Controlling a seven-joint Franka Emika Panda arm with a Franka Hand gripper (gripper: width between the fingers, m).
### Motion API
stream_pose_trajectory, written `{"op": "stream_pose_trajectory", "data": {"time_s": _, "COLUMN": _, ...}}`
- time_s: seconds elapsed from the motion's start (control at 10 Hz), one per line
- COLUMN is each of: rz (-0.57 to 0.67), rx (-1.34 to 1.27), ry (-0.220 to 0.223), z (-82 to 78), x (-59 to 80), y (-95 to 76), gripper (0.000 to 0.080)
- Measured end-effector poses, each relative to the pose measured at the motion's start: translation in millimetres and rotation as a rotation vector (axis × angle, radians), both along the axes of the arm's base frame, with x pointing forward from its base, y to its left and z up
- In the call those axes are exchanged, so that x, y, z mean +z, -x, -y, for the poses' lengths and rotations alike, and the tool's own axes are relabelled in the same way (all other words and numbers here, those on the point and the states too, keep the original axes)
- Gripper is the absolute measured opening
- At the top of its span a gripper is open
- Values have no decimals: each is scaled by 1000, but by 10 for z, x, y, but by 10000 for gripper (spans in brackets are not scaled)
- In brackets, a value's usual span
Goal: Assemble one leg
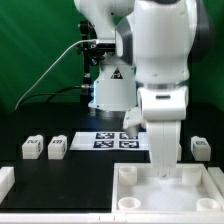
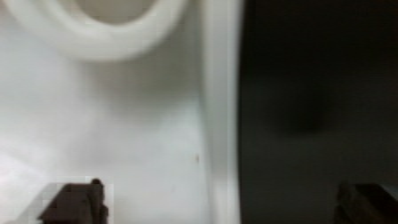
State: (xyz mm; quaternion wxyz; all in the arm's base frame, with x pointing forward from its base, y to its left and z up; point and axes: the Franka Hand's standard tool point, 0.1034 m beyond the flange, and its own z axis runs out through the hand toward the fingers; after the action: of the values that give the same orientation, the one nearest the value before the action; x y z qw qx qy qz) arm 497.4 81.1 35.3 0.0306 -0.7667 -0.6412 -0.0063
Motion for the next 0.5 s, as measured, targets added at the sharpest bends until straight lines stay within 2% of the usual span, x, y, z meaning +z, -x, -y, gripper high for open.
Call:
{"op": "stream_pose_trajectory", "data": {"time_s": 0.1, "rz": 4, "rx": -33, "ry": -3, "z": -131, "x": 70, "y": 51, "gripper": 649}}
{"op": "stream_pose_trajectory", "data": {"time_s": 0.3, "rz": -5, "rx": -381, "ry": -8, "z": -435, "x": 113, "y": 140, "gripper": 649}}
{"op": "stream_pose_trajectory", "data": {"time_s": 0.4, "rz": -12, "rx": -482, "ry": -11, "z": -524, "x": 124, "y": 154, "gripper": 649}}
{"op": "stream_pose_trajectory", "data": {"time_s": 0.5, "rz": -22, "rx": -566, "ry": -14, "z": -495, "x": 115, "y": 151, "gripper": 649}}
